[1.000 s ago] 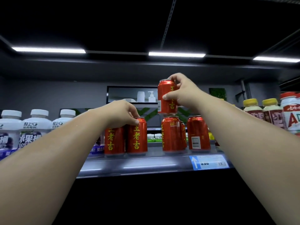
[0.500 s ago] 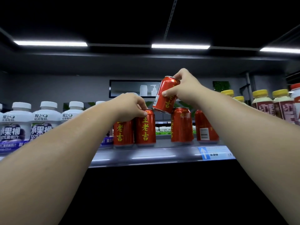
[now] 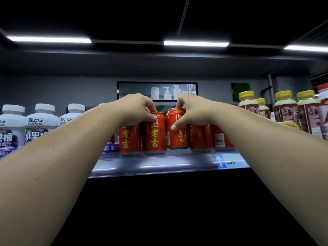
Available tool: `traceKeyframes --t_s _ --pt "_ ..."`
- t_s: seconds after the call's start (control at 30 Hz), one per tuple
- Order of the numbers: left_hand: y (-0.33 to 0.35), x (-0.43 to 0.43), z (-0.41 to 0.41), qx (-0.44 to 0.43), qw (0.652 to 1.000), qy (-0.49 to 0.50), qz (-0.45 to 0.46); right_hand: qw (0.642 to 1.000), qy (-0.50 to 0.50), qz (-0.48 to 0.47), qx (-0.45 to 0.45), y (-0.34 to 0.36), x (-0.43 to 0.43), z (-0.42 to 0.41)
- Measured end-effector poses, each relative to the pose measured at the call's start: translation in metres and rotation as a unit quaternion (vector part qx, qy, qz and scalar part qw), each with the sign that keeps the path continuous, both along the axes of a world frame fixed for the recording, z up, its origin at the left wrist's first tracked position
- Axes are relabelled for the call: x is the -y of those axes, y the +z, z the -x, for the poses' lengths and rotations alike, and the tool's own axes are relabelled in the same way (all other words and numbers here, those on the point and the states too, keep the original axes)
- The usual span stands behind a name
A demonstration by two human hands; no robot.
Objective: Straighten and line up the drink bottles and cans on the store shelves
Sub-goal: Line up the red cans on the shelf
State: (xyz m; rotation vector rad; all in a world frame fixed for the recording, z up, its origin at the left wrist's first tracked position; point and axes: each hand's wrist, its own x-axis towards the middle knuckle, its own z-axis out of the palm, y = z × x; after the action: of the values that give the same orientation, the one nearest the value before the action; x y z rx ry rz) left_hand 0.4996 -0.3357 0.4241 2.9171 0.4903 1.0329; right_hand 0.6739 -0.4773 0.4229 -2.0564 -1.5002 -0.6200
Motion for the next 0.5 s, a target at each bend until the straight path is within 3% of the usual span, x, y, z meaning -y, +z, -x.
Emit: traceKeyframes --t_s 0.27,0.37,0.5 --pt "-0.001 0.012 -0.008 -0.005 0.996 0.063 -0.063 1.000 0.002 0.020 0.005 0.007 0.023 -0.009" --pt "-0.004 0.019 -0.018 0.001 0.994 0.072 -0.085 0.997 -0.070 0.011 0.040 0.013 0.037 -0.020" --pt "-0.011 0.033 -0.038 -0.005 0.995 0.036 -0.097 0.985 -0.132 0.070 0.082 0.012 0.034 -0.025"
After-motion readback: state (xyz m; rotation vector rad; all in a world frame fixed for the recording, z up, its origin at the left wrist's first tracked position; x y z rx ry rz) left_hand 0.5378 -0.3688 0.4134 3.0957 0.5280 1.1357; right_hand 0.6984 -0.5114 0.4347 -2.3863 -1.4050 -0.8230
